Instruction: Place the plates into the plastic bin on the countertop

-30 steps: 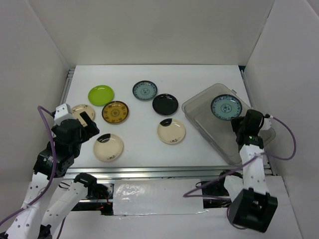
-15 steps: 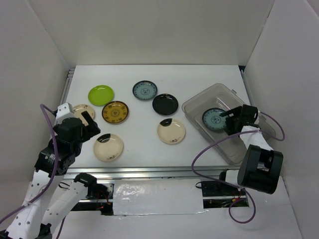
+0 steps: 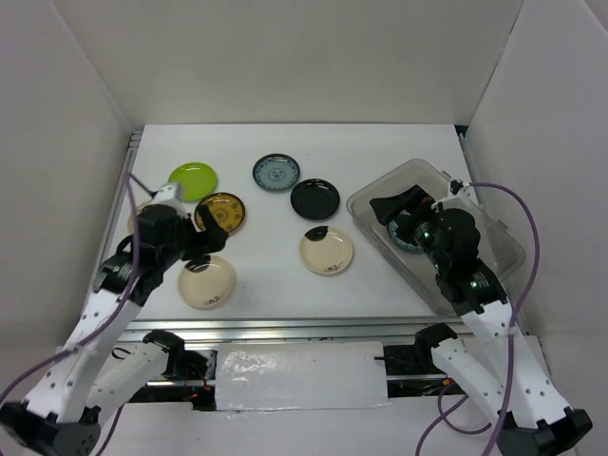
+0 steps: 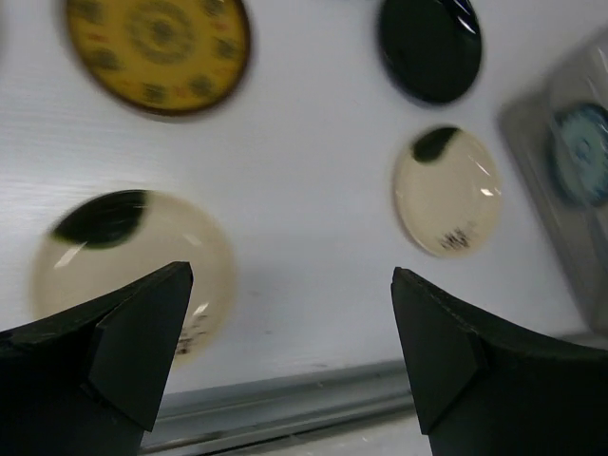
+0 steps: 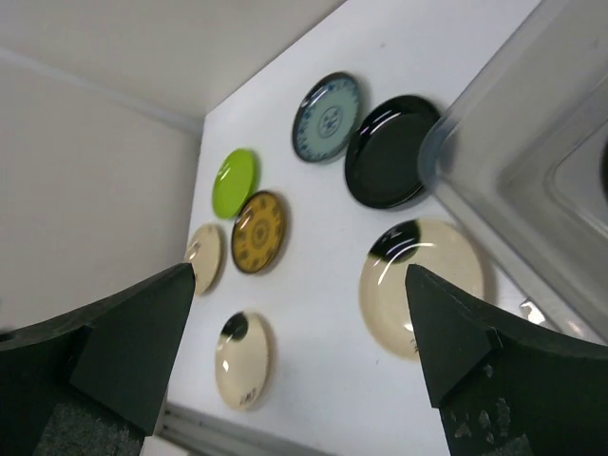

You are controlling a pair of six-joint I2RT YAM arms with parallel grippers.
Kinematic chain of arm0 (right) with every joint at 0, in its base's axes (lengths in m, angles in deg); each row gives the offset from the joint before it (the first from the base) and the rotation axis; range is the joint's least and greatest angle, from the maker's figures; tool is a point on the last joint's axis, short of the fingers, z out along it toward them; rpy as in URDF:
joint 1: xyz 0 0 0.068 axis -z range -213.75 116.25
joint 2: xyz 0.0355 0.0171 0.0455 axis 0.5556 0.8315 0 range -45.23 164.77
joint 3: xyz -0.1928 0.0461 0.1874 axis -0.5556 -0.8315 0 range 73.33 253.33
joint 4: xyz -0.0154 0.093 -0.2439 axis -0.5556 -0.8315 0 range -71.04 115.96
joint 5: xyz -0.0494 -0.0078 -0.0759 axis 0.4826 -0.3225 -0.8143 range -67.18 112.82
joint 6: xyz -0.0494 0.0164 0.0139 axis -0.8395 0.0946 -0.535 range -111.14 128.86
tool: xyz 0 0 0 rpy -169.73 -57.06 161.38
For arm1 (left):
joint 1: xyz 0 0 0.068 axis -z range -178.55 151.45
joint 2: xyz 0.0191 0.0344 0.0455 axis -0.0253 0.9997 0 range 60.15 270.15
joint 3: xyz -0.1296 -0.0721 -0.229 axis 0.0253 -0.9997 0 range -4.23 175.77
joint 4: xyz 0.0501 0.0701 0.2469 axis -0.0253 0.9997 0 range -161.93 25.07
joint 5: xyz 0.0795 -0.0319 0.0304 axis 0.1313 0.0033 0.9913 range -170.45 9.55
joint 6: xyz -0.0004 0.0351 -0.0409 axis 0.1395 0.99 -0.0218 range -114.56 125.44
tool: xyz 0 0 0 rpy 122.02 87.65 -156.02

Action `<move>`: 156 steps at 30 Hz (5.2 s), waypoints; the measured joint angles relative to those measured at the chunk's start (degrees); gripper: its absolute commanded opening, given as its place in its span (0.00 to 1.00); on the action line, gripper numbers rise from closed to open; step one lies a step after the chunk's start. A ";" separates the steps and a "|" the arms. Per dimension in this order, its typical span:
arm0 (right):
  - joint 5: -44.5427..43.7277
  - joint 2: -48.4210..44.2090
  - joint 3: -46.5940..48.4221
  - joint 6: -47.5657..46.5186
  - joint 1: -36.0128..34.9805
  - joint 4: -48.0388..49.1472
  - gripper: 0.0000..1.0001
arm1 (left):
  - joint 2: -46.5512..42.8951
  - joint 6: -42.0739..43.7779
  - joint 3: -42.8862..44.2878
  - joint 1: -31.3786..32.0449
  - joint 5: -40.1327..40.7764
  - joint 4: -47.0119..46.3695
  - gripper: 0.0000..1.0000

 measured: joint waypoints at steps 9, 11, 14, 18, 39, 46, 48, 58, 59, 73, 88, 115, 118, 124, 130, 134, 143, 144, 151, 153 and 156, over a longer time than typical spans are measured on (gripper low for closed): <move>9.99 -7.61 -1.42 -0.66 -4.61 -4.74 1.00 | 37.42 -5.31 -7.30 9.60 -26.95 -30.95 0.99; 11.82 -8.63 -1.42 -1.03 -4.96 -5.66 1.00 | 46.23 -6.67 -4.74 12.41 -28.37 -35.43 0.99; 13.40 -10.64 -1.49 -1.46 -5.18 -7.08 1.00 | 54.53 -9.53 -1.81 13.70 -29.88 -41.13 0.98; 14.21 -14.01 -1.79 -1.70 -5.29 -8.50 1.00 | 59.14 -12.48 1.51 13.68 -27.63 -46.01 0.79; 16.44 -11.17 -14.71 -4.46 -5.03 -4.48 1.00 | 32.09 -16.15 -10.78 18.47 -12.46 -37.20 0.00; 20.33 -0.98 -18.34 -4.81 -8.20 5.68 0.83 | 18.88 -13.75 -10.73 20.92 -15.45 -32.37 0.00; 21.22 2.05 -18.34 -5.03 -9.55 8.68 0.69 | 17.68 -13.66 -10.73 21.05 -16.70 -31.39 0.00; 24.24 6.16 -18.36 -3.78 -12.09 17.44 0.00 | 16.20 -13.46 -11.47 17.94 -22.93 -30.40 0.63; 23.74 5.75 -18.36 -3.50 -12.09 17.07 0.00 | 15.93 -13.60 -11.37 17.73 -22.49 -30.05 0.99; -1.25 -0.22 -10.75 3.17 18.78 -0.81 0.00 | -5.22 -29.90 -13.22 17.66 9.88 -1.95 0.99; 3.61 31.65 -7.54 -0.72 34.99 5.97 0.83 | -10.21 -35.43 -19.89 16.76 12.28 9.20 0.99; 22.08 -3.82 -6.16 -4.70 4.70 2.36 1.00 | -14.08 -65.00 -34.05 16.28 18.75 14.38 0.93; 22.01 -5.40 -6.88 -4.70 1.49 2.36 1.00 | -11.34 -65.68 -34.47 15.96 20.11 12.11 0.90; 20.70 -6.73 -7.93 -4.70 -1.42 2.34 1.00 | -9.75 -66.62 -35.15 15.61 20.85 10.34 0.83; 19.65 -6.58 -8.70 -4.55 -2.97 2.69 1.00 | -9.77 -66.55 -35.15 15.50 20.85 10.82 0.80; 19.04 -6.14 -8.90 -4.46 -3.78 2.71 1.00 | -9.75 -66.51 -34.49 15.50 21.31 11.30 0.83; 17.94 -6.12 -8.90 -4.42 -4.63 2.71 1.00 | -9.22 -66.58 -31.93 15.45 23.30 10.78 0.91; 17.90 -6.12 -8.90 -4.42 -4.66 2.71 1.00 | -8.83 -66.60 -32.00 15.45 23.32 10.64 0.91; 17.09 -6.14 -8.90 -4.44 -4.92 2.71 1.00 | -4.72 -66.51 -33.83 14.97 23.41 7.17 0.70; 16.98 -6.14 -8.90 -4.44 -4.94 2.71 1.00 | -3.17 -66.31 -33.94 14.23 23.76 5.77 0.66; 16.92 -6.16 -8.90 -4.46 -5.01 2.69 1.00 | -1.01 -65.77 -33.97 13.22 23.89 3.67 0.47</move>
